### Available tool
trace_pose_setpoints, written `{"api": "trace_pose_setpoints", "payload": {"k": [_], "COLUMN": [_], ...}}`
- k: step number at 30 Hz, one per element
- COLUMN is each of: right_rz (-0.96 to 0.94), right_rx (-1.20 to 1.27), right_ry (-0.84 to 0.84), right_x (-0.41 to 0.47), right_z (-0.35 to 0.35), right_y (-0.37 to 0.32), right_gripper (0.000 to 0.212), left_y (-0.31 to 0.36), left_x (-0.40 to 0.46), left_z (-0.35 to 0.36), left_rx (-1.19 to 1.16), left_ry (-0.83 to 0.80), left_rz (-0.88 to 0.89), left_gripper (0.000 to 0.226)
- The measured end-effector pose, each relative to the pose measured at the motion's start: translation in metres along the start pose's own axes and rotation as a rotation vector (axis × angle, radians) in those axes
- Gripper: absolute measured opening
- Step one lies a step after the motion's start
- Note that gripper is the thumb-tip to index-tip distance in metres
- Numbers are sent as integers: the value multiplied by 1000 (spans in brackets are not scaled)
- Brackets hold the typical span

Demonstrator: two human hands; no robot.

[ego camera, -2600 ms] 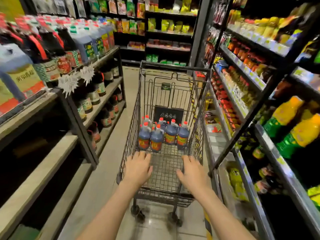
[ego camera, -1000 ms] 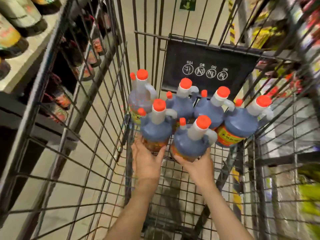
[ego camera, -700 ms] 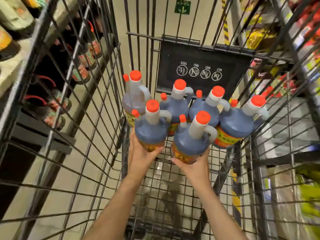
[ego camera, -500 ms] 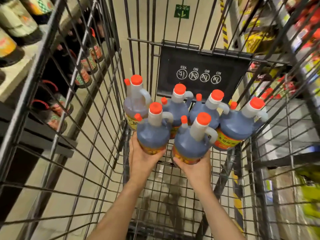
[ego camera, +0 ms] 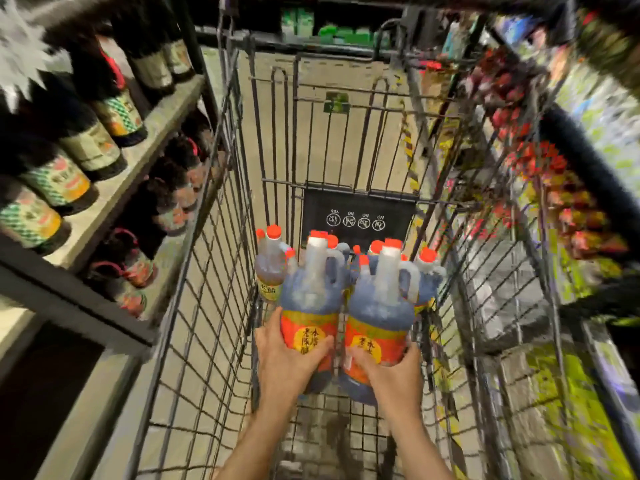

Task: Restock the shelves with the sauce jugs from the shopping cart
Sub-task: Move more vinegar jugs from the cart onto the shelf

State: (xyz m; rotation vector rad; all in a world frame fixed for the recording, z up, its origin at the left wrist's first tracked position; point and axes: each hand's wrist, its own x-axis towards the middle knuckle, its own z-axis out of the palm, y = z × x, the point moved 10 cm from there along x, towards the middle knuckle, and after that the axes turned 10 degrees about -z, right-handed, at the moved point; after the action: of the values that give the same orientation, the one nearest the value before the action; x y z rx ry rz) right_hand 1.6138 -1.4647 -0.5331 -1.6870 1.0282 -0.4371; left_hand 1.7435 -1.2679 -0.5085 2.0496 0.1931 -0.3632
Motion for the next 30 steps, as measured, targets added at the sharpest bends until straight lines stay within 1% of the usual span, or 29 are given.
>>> {"api": "trace_pose_setpoints", "payload": {"k": [2, 5, 6, 8, 11, 14, 16, 17, 19, 21, 22, 24, 27, 30], "right_rz": [-25, -76, -97, -123, -175, -252, -300, -327, -399, -444, -464, -514, -545, -545], "right_rx": [5, 14, 27, 55, 68, 98, 125, 131, 135, 121, 113, 99, 103, 112], "right_ry": [48, 89, 104, 131, 127, 142, 157, 168, 199, 234, 256, 300, 371, 441], "right_x": [-13, -35, -42, -58, -88, -121, -147, -161, -191, -217, -230, -255, -290, -320], "right_z": [-25, -58, -70, -96, -136, -178, -207, -221, -251, -278, -291, -316, -351, -384], "right_y": [-31, -76, -90, -119, -165, -207, -231, -243, -268, -283, -290, -301, -311, -315], "right_gripper": [64, 94, 99, 97, 76, 73, 61, 59, 63, 64, 65, 69, 65, 51], "left_y": [29, 78, 93, 123, 162, 198, 219, 230, 248, 262, 268, 278, 289, 301], "left_x": [-20, -55, -68, -97, -143, -188, -220, -237, -270, -301, -318, -348, -386, -421], "left_z": [-12, -30, -36, -48, -71, -93, -107, -114, -128, -138, -141, -150, -157, -157], "left_rx": [-14, -48, -63, -111, -163, -214, -230, -237, -256, -263, -278, -301, -322, -334], "left_ry": [-13, -34, -51, -87, -102, -110, -116, -109, -108, -126, -146, -172, -227, -303], "left_rz": [23, 99, 116, 167, 260, 323, 367, 395, 422, 432, 448, 479, 514, 547], "left_gripper": [95, 84, 77, 59, 49, 56, 65, 69, 78, 96, 100, 97, 100, 92]}}
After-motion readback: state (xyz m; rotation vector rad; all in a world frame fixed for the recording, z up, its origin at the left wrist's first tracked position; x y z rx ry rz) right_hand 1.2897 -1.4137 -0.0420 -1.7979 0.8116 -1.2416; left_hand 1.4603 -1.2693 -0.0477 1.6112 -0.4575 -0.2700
